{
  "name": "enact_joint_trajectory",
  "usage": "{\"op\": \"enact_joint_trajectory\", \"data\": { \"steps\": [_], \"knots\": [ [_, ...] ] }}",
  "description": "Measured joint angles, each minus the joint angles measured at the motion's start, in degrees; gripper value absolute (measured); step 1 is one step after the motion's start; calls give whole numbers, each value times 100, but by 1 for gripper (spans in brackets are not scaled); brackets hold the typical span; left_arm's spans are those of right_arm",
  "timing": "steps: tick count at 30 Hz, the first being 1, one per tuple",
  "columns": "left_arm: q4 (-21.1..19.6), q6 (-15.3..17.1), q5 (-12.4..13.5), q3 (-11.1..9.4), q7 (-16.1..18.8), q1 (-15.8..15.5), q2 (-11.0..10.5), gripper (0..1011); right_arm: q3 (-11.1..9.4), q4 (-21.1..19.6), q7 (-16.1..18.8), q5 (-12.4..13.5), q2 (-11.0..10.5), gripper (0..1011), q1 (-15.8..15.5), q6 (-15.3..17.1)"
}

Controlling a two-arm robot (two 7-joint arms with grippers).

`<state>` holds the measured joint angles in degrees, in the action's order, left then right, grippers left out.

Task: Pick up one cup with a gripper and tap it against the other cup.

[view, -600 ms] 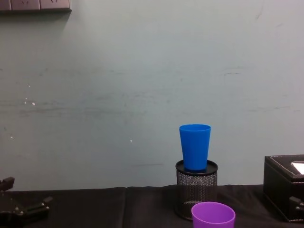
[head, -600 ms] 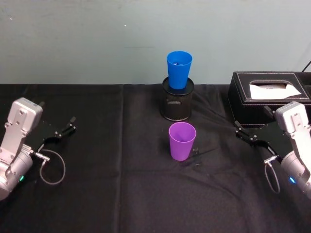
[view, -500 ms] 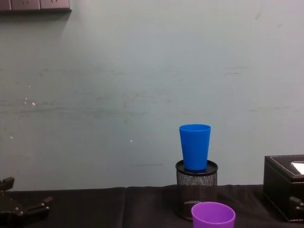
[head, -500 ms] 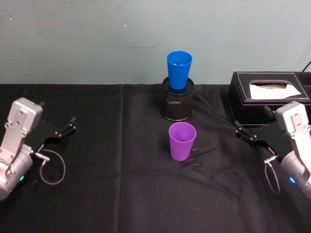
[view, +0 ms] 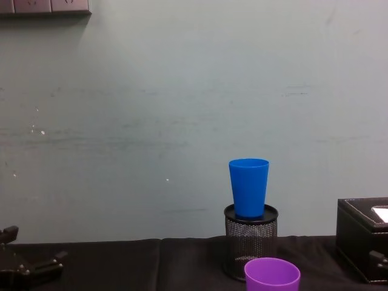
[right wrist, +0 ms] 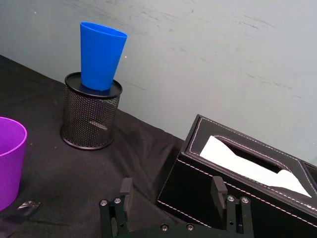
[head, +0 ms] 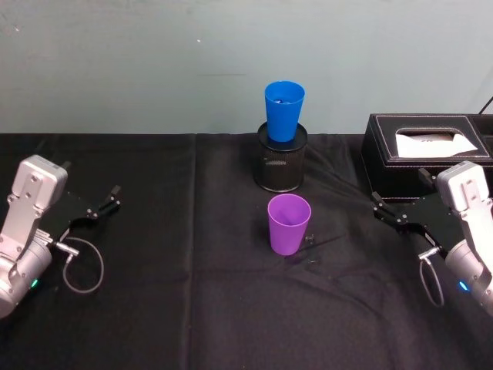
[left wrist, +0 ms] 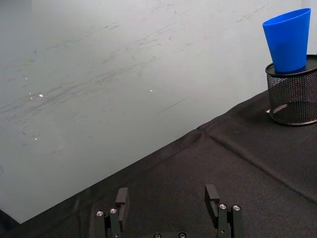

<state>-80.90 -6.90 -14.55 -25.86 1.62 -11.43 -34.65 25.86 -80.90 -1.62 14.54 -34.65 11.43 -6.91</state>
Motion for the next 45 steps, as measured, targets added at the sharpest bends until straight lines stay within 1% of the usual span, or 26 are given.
{"op": "enact_joint_trajectory", "data": {
  "steps": [18, 21, 24, 25, 27, 28, 31, 32, 33, 34, 35, 39, 41, 44, 45],
  "knots": [
    [0, 0, 0, 0, 0, 0, 0, 1000, 0, 0, 0, 0, 0, 1003, 0, 0],
    [0, 0, 0, 0, 0, 0, 0, 1000, -14, -27, 53, -3, -5, 1003, -49, 0],
    [0, 0, 0, 0, 0, 0, 0, 1000, -10, -157, 252, 35, -54, 1003, -192, 15],
    [0, 0, 0, 0, 0, 0, 0, 1000, 10, -243, 399, 77, -81, 1003, -284, 17],
    [0, 0, 0, 0, 0, 0, 0, 1000, 38, -339, 540, 118, -98, 1003, -364, 3],
    [0, 0, 0, 0, 0, 0, 0, 1000, 72, -407, 687, 152, -101, 1003, -428, -42],
    [0, 0, 0, 0, 0, 0, 0, 1000, 127, -468, 922, 230, -74, 1003, -492, -126],
    [0, 0, 0, 0, 0, 0, 0, 1000, 160, -475, 1069, 290, -24, 1003, -506, -174],
    [0, 0, 0, 0, 0, 0, 0, 1000, 177, -465, 1141, 322, 13, 1003, -503, -199],
    [0, 0, 0, 0, 0, 0, 0, 1000, 218, -413, 1278, 370, 96, 1003, -474, -238],
    [0, 0, 0, 0, 0, 0, 0, 1000, 218, -413, 1278, 370, 96, 1003, -474, -238],
    [0, 0, 0, 0, 0, 0, 0, 1000, 277, -172, 1551, 488, 345, 1003, -315, -281],
    [0, 0, 0, 0, 0, 0, 0, 1000, 281, 44, 1755, 623, 547, 1003, -159, -283],
    [0, 0, 0, 0, 0, 0, 0, 1000, 281, 180, 1889, 695, 681, 1003, -39, -283],
    [0, 0, 0, 0, 0, 0, 0, 1000, 284, 260, 1954, 712, 762, 1003, 26, -283]
  ]
}}
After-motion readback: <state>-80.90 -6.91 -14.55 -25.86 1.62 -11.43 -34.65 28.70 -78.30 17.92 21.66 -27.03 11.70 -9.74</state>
